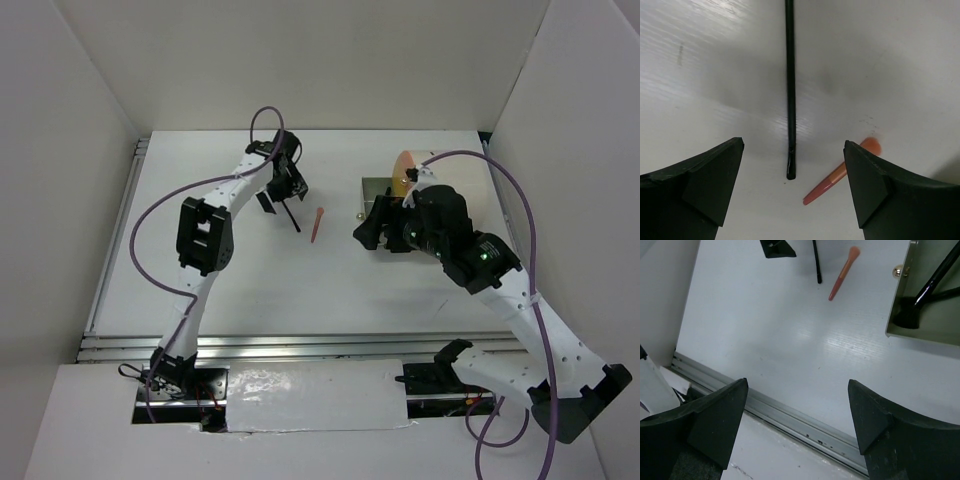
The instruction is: Organize the makeup
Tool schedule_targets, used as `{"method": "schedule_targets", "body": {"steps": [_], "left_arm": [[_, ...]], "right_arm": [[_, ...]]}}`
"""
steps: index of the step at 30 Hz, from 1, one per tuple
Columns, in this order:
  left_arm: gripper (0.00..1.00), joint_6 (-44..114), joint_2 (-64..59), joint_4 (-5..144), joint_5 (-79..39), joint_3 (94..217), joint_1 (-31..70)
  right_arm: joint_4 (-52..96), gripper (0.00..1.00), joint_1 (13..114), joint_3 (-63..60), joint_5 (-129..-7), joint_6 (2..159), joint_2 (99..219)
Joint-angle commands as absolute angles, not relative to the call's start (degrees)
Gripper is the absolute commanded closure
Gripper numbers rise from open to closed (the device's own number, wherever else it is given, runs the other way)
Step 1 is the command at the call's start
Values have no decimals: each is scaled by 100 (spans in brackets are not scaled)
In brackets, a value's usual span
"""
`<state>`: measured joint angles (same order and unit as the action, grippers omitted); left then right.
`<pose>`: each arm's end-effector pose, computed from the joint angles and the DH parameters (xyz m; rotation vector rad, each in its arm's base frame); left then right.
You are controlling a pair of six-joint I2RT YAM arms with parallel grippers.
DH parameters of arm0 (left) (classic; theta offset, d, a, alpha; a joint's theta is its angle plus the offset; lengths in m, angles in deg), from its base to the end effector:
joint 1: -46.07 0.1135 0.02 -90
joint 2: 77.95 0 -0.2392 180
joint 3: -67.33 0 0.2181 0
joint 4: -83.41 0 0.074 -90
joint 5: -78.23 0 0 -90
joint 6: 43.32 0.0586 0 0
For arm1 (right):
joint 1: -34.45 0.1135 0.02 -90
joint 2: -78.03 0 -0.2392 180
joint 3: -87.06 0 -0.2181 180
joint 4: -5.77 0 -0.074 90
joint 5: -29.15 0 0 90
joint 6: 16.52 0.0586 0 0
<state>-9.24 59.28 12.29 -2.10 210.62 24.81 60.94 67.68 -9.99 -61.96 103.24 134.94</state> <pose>0.4398 -0.1605 0.1795 -0.8498 2.5544 -0.1933 0.1677 0.1112 0.3451 -0.0775 2.1522 0.6788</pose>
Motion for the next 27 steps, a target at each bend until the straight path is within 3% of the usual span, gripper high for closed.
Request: {"method": "schedule_targets", "body": {"steps": [1, 7, 11, 16, 19, 21, 22, 24, 25, 26, 27], "left_arm": [[6, -1194, 6144, 1049, 35, 21364, 2401], [10, -1282, 6724, 532, 606, 21486, 2269], [22, -1221, 7146, -65, 791, 21732, 2155], [28, -1264, 7252, -331, 888, 21391, 2014], [49, -1378, 6919, -182, 880, 20584, 1979], [54, -1370, 6559, 46, 853, 19863, 1988], [65, -1353, 6453, 117, 853, 19678, 1988], [76, -1318, 6233, 170, 871, 19238, 1988], [92, -1291, 6172, 179, 871, 19124, 1988], [99, -1265, 6058, 205, 853, 18853, 1988], [100, -1204, 5979, 301, 836, 18685, 1988]], "right_arm": [[6147, 11, 6767, -1166, -6401, 10196, 13253], [6015, 11, 6767, -1237, -6551, 10152, 13156], [6093, 11, 6759, -974, -6499, 9836, 13234], [6129, 11, 6758, -780, -6455, 9573, 13305], [6059, 11, 6750, -824, -6516, 9581, 13296], [5971, 11, 6758, -902, -6612, 9616, 13296], [5945, 11, 6750, -929, -6656, 9642, 13270], [5857, 11, 6759, -1008, -6736, 9669, 13252], [5839, 11, 6759, -1026, -6727, 9677, 13244], [5830, 11, 6759, -1026, -6727, 9686, 13244], [5804, 11, 6750, -1026, -6736, 9695, 13261]]}}
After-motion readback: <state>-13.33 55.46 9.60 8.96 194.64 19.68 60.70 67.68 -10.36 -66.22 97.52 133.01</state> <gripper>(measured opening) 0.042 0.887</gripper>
